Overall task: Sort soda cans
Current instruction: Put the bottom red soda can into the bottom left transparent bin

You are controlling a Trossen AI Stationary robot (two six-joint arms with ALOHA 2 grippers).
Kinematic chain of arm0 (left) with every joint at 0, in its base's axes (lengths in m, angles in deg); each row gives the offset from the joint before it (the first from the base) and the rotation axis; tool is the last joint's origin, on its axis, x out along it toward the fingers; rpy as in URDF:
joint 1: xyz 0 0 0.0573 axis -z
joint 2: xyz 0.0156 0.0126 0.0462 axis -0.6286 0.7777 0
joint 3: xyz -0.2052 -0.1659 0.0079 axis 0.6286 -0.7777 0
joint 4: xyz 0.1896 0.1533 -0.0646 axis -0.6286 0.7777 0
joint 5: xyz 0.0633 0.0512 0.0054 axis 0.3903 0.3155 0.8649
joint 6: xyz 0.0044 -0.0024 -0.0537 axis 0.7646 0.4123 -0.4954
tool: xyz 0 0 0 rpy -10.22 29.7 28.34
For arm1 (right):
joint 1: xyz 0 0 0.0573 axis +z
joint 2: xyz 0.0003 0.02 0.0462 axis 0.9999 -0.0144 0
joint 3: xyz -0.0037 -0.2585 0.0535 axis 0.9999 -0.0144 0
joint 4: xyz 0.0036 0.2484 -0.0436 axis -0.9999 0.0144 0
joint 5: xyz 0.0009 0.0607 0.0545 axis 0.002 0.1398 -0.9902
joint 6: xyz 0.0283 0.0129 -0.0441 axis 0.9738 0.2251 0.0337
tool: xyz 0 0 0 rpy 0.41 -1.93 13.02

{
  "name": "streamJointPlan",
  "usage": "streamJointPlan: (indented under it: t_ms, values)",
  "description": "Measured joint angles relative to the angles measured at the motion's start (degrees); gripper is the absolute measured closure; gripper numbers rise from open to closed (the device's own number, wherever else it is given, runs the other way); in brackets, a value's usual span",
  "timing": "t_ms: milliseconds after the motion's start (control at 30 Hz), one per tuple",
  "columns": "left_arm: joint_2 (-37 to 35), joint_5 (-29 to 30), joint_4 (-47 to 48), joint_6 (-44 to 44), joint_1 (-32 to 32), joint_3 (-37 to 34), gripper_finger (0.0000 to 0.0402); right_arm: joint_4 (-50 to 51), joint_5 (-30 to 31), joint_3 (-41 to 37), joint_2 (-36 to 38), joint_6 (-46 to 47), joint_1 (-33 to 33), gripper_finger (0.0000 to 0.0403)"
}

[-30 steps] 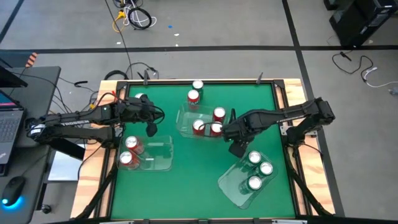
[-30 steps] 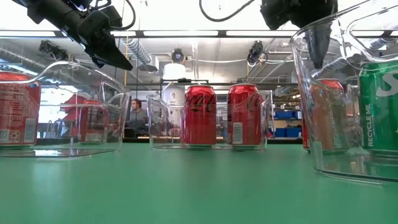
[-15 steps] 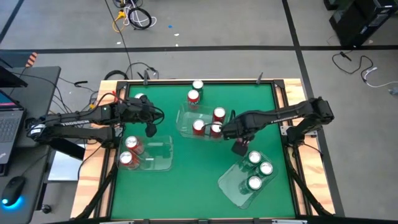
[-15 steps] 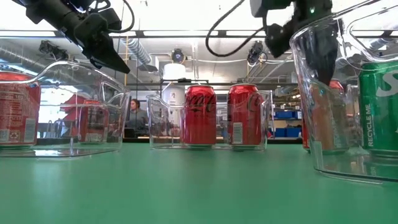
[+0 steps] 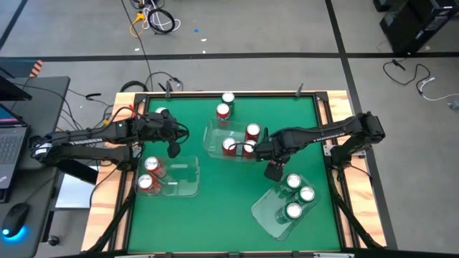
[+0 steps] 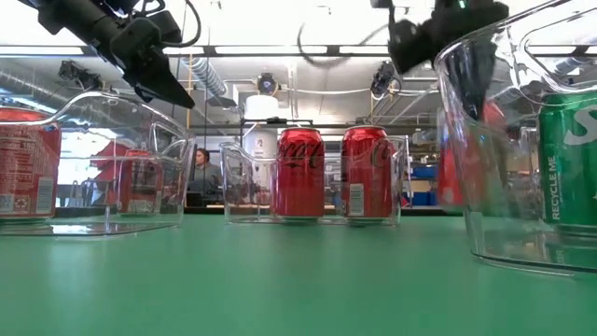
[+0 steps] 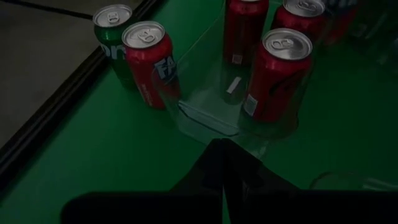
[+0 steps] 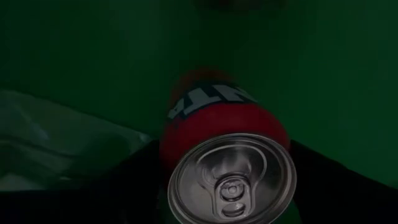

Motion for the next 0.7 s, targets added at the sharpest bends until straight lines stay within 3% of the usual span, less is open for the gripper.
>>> streamJointPlan:
  t_ms: [267, 433, 700]
  values:
    - [-0.13, 0.02, 7.97, 1.04, 0.01, 6.7, 0.04, -0.03, 0.63, 12.49, 0.02, 0.3, 2.35, 0.0121]
    - [-0.16, 0.05, 11.26, 1.5, 0.02, 10.35, 0.04, -6.08, 1.14, 16.99, -1.47, 0.19, 4.19, 0.0121]
    - [-0.15, 0.04, 11.67, 2.59, 0.0, 11.67, 0.04, -3.92, 1.07, 35.75, -19.16, -9.4, 5.45, 0.0121]
